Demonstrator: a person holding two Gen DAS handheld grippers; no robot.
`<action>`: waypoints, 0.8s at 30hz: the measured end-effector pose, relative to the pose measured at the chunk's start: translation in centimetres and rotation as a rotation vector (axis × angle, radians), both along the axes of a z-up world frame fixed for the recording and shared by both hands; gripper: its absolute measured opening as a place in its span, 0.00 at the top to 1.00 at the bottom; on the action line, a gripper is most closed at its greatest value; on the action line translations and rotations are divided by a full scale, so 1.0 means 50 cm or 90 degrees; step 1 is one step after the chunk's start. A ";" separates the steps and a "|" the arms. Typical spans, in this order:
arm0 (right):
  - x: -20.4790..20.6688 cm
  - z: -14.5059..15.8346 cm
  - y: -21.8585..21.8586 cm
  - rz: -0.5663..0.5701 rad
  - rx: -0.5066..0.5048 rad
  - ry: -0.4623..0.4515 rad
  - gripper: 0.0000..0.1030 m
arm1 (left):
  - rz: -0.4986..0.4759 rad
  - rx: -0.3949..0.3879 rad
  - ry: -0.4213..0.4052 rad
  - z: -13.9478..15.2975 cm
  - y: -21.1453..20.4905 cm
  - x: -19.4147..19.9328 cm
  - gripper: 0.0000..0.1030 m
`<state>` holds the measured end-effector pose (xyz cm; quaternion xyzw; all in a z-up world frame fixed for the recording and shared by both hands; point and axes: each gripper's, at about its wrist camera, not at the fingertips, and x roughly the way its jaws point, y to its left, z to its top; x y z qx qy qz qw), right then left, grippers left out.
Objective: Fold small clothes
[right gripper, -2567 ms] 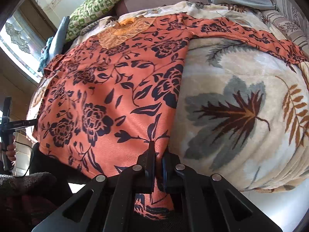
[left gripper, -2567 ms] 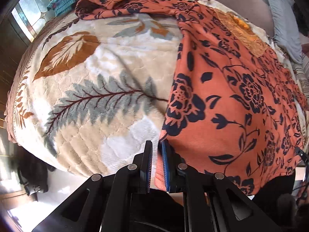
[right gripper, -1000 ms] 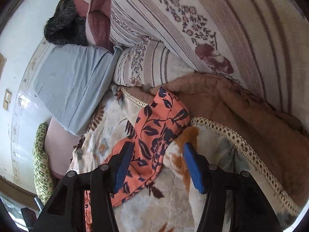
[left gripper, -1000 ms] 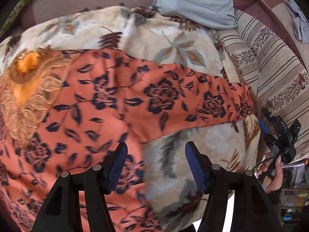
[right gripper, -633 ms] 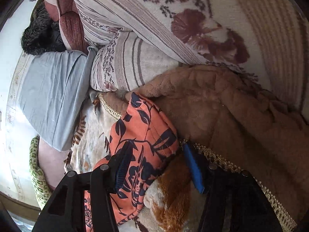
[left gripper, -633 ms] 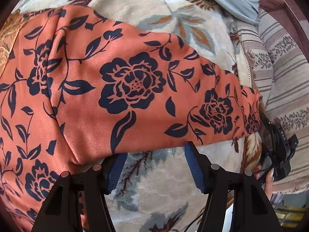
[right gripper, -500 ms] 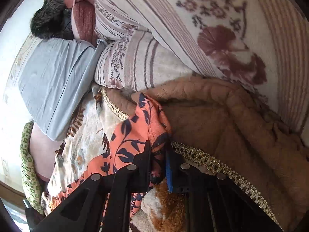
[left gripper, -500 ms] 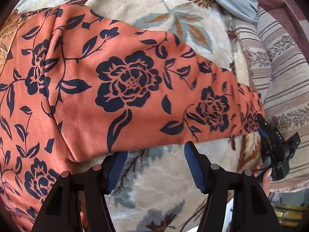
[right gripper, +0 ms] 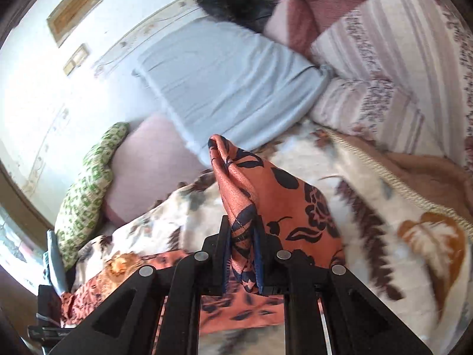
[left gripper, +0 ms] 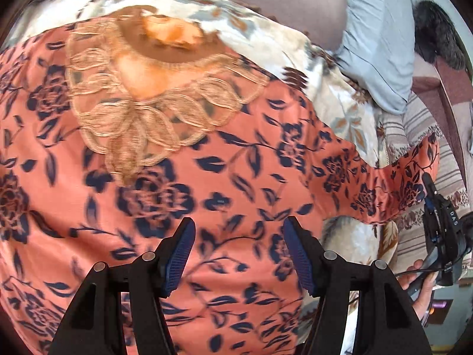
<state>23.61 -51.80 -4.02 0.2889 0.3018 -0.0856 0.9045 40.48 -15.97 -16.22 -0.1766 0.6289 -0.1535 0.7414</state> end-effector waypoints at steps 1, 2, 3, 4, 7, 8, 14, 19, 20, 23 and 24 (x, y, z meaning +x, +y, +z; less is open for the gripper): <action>0.020 0.003 0.053 0.024 0.006 -0.004 0.88 | 0.009 0.010 -0.011 0.004 0.038 -0.002 0.40; 0.044 0.004 0.107 0.049 0.016 -0.006 0.88 | 0.019 0.015 -0.023 0.019 0.078 -0.011 0.40; 0.070 0.002 0.163 0.076 0.026 -0.006 0.88 | 0.030 0.021 -0.034 0.024 0.118 -0.018 0.40; 0.094 0.001 0.223 0.102 0.035 -0.003 0.88 | 0.040 0.026 -0.045 0.027 0.155 -0.021 0.40; 0.160 -0.021 0.406 0.176 0.080 0.017 0.88 | 0.080 0.042 -0.074 0.055 0.280 -0.044 0.41; 0.181 -0.034 0.470 0.201 0.092 0.029 0.88 | 0.104 0.040 -0.087 0.068 0.328 -0.051 0.41; 0.264 -0.112 0.785 0.327 0.095 0.095 0.87 | 0.241 0.057 -0.164 0.142 0.550 -0.113 0.40; 0.257 -0.173 0.902 0.390 0.054 0.210 0.68 | 0.279 0.032 -0.162 0.139 0.602 -0.145 0.40; 0.238 -0.162 0.897 0.397 0.059 0.198 0.68 | 0.278 0.023 -0.156 0.131 0.599 -0.146 0.40; 0.180 -0.114 0.817 0.375 0.089 0.150 0.64 | 0.260 0.001 -0.131 0.098 0.573 -0.131 0.40; 0.159 -0.102 0.770 0.345 0.096 0.142 0.57 | 0.249 -0.007 -0.124 0.092 0.558 -0.128 0.40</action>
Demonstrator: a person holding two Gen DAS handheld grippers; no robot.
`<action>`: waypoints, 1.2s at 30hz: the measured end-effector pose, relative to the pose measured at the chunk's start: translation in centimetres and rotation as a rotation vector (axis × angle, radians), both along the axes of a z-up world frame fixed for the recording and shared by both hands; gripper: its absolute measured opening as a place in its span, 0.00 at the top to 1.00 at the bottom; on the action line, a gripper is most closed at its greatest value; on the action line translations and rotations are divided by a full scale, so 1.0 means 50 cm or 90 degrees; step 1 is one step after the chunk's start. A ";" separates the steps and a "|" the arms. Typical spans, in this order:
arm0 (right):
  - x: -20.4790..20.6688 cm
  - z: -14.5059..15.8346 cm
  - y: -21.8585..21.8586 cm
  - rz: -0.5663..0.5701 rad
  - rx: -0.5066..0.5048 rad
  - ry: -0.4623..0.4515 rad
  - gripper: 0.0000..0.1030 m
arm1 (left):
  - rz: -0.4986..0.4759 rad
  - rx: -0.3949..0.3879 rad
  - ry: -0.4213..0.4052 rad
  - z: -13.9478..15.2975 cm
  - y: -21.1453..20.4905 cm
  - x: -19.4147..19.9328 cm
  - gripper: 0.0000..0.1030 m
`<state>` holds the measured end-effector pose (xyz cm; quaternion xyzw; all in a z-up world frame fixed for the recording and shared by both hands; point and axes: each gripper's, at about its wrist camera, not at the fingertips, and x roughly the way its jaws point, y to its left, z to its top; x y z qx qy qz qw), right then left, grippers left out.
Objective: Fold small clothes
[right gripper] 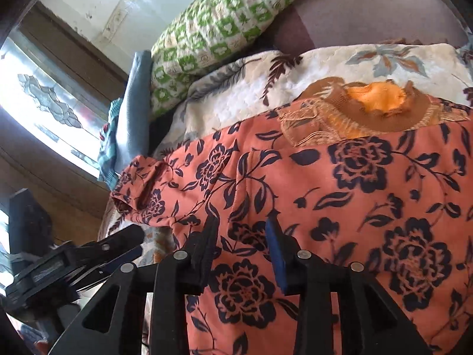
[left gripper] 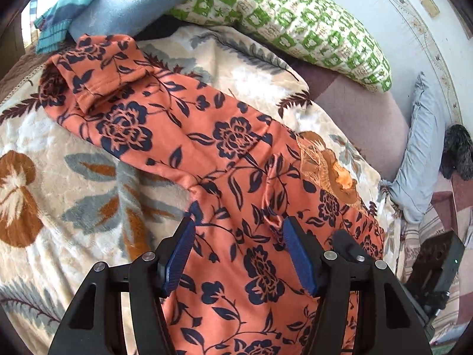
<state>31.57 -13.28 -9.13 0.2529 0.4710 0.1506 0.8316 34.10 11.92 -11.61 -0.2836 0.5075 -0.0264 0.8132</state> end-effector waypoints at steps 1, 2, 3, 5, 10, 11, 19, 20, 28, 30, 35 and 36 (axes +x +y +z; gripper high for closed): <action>-0.022 0.006 -0.054 -0.036 0.007 0.000 0.52 | -0.011 -0.007 0.007 -0.022 -0.018 0.019 0.40; -0.039 0.005 -0.108 -0.073 0.018 0.004 0.50 | -0.023 -0.011 0.015 -0.038 -0.038 0.035 0.40; -0.063 -0.003 -0.163 -0.112 0.024 0.012 0.48 | -0.036 -0.012 0.023 -0.048 -0.059 0.043 0.40; -0.113 -0.030 -0.271 -0.198 0.039 0.035 0.48 | -0.055 0.001 0.047 -0.073 -0.097 0.062 0.40; -0.202 -0.143 -0.455 -0.371 0.189 0.101 0.48 | -0.080 0.035 0.084 -0.118 -0.170 0.108 0.40; -0.200 -0.156 -0.474 -0.383 0.214 0.097 0.48 | -0.078 0.043 0.088 -0.127 -0.181 0.124 0.42; -0.163 -0.107 -0.534 -0.384 0.249 -0.011 0.95 | -0.079 0.072 0.090 -0.124 -0.213 0.181 0.90; -0.167 -0.103 -0.530 -0.375 0.230 -0.012 0.95 | -0.076 0.095 0.086 -0.125 -0.213 0.175 0.90; -0.209 -0.156 -0.518 -0.350 0.187 0.088 0.87 | -0.112 0.116 0.093 -0.132 -0.211 0.136 0.87; -0.213 -0.096 -0.508 -0.316 0.174 0.037 0.87 | -0.124 0.077 0.045 -0.094 -0.198 0.110 0.87; -0.164 -0.006 -0.513 -0.312 0.075 -0.066 0.67 | -0.101 0.060 -0.034 -0.031 -0.195 0.107 0.58; -0.149 -0.013 -0.515 -0.310 0.066 -0.059 0.67 | -0.099 0.066 -0.028 -0.036 -0.201 0.118 0.57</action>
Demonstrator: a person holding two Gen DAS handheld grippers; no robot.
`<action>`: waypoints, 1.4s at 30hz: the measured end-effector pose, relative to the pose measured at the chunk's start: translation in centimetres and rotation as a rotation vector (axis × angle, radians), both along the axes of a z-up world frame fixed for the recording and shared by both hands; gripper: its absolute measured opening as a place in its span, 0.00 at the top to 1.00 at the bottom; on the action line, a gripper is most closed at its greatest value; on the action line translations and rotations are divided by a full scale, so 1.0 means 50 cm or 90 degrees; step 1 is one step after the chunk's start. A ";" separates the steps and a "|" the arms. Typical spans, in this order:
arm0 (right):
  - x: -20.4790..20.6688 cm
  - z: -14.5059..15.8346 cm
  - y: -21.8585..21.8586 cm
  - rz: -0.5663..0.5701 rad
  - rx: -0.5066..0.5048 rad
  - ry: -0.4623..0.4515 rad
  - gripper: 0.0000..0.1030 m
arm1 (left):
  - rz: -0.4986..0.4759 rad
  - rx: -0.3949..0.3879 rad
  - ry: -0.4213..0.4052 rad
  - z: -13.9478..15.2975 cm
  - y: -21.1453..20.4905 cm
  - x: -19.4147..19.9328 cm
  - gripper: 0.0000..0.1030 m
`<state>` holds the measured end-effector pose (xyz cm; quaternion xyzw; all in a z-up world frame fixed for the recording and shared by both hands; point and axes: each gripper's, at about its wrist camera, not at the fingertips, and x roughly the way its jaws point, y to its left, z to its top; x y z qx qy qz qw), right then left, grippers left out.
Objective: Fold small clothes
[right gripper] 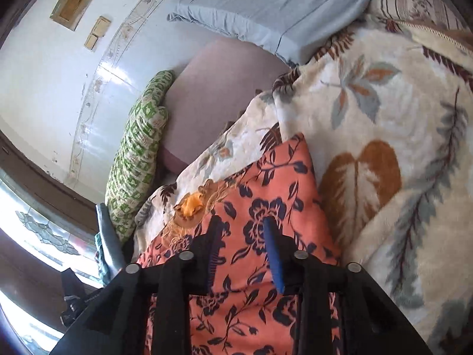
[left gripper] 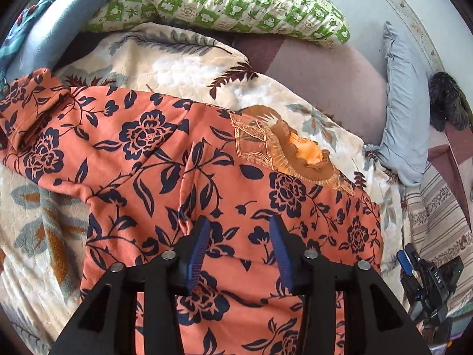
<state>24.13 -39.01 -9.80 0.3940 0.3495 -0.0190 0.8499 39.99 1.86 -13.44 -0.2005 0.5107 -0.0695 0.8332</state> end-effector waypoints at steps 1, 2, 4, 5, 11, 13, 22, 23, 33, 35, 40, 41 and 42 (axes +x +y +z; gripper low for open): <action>0.015 -0.014 0.000 0.001 -0.006 0.013 0.67 | -0.006 -0.004 0.012 -0.012 -0.007 0.010 0.57; 0.027 -0.032 0.001 0.003 -0.019 0.032 0.67 | -0.010 -0.007 0.026 -0.027 -0.006 0.016 0.57; 0.044 -0.079 0.002 -0.001 -0.038 0.078 0.67 | -0.006 0.003 0.060 -0.067 -0.013 0.035 0.58; 0.047 -0.104 -0.001 -0.006 -0.037 0.099 0.67 | -0.007 0.013 0.078 -0.090 -0.018 0.044 0.58; 0.057 -0.113 0.015 0.001 -0.085 0.136 0.69 | -0.016 0.006 0.091 -0.109 -0.024 0.077 0.61; 0.070 -0.086 0.042 0.021 -0.098 0.133 0.66 | 0.002 -0.046 0.078 -0.089 0.014 0.070 0.61; 0.195 0.033 0.407 0.289 -0.156 0.082 0.57 | 0.291 -0.020 -0.032 0.019 0.376 -0.038 0.54; 0.210 0.039 0.462 0.322 -0.152 0.078 0.57 | 0.329 -0.003 -0.036 0.019 0.417 -0.054 0.53; 0.376 -0.031 0.948 0.517 0.033 0.091 0.51 | 0.517 -0.088 -0.033 -0.019 0.679 -0.171 0.53; 0.396 -0.065 1.019 0.528 0.048 0.112 0.51 | 0.522 -0.112 -0.031 -0.038 0.699 -0.180 0.53; 0.423 -0.118 1.137 0.569 0.043 0.126 0.51 | 0.532 -0.137 -0.029 -0.064 0.734 -0.172 0.53; 0.429 -0.124 1.148 0.566 0.053 0.120 0.51 | 0.531 -0.140 -0.030 -0.064 0.737 -0.169 0.53; 0.435 -0.131 1.158 0.563 0.068 0.119 0.51 | 0.528 -0.146 -0.032 -0.066 0.738 -0.166 0.53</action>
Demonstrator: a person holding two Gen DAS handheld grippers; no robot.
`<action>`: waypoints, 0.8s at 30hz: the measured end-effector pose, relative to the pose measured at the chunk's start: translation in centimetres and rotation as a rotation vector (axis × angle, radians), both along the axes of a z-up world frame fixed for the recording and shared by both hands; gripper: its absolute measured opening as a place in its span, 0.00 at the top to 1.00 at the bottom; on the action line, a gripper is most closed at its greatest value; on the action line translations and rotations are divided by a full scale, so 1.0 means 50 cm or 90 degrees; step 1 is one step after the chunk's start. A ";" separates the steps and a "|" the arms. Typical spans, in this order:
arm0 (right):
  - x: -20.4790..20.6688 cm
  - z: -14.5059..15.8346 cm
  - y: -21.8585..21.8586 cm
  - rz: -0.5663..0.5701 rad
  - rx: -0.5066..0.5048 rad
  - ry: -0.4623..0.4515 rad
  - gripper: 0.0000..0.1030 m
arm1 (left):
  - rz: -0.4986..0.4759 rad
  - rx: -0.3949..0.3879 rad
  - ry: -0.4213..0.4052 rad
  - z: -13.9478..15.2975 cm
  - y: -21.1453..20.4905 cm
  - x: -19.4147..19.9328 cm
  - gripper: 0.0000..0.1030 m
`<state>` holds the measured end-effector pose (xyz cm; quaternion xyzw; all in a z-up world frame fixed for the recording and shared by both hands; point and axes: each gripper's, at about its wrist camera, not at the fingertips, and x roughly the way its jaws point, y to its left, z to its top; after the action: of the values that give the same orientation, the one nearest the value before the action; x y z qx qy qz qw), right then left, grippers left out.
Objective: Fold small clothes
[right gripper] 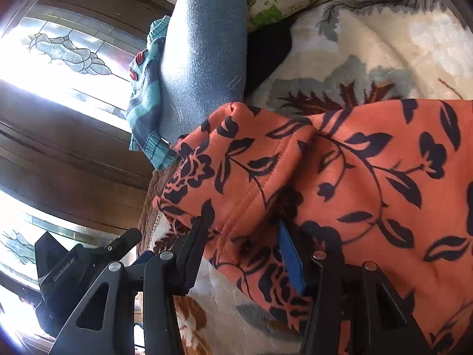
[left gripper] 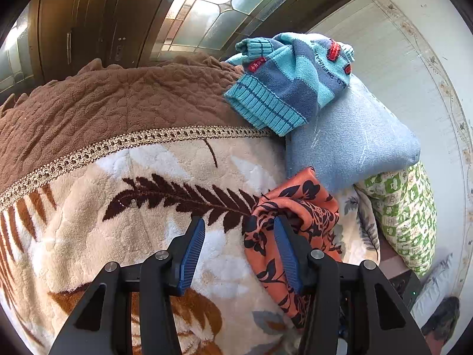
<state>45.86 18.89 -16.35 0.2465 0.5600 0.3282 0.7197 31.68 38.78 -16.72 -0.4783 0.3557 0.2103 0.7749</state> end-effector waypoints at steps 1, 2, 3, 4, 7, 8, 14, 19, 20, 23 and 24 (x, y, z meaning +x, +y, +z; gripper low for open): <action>0.006 -0.012 0.011 0.002 0.012 0.016 0.51 | -0.002 -0.004 -0.004 0.000 0.001 0.001 0.53; 0.012 -0.021 0.019 0.001 0.009 0.029 0.51 | -0.003 -0.005 -0.007 0.003 0.001 -0.001 0.53; 0.013 -0.018 0.021 -0.004 0.008 0.022 0.55 | -0.003 -0.002 -0.008 0.005 0.001 -0.001 0.53; 0.011 -0.007 0.017 -0.003 0.006 0.006 0.73 | -0.004 0.004 -0.007 0.008 0.001 -0.002 0.53; -0.004 0.055 -0.009 0.012 0.014 -0.061 0.92 | 0.000 0.007 -0.007 0.015 -0.002 -0.005 0.53; -0.010 0.079 -0.029 0.011 0.019 -0.083 0.92 | 0.000 0.002 -0.012 0.016 -0.006 -0.005 0.53; -0.040 0.186 -0.222 -0.046 0.018 -0.151 0.92 | -0.057 0.003 -0.018 0.041 -0.070 0.024 0.53; -0.079 0.230 -0.445 -0.137 -0.021 -0.182 0.93 | -0.151 0.031 -0.030 0.079 -0.180 0.061 0.51; -0.091 0.235 -0.494 -0.161 -0.026 -0.186 0.93 | -0.176 0.033 -0.034 0.084 -0.206 0.070 0.50; -0.130 0.242 -0.644 -0.236 -0.040 -0.189 0.96 | -0.240 0.045 -0.034 0.094 -0.286 0.090 0.50; -0.144 0.243 -0.693 -0.263 -0.047 -0.192 0.97 | -0.263 0.050 -0.032 0.097 -0.314 0.096 0.50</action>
<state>38.67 -15.75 -4.20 0.2773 0.3957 0.1865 0.8554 36.46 23.08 -11.89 -0.3696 0.4179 0.0487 0.8285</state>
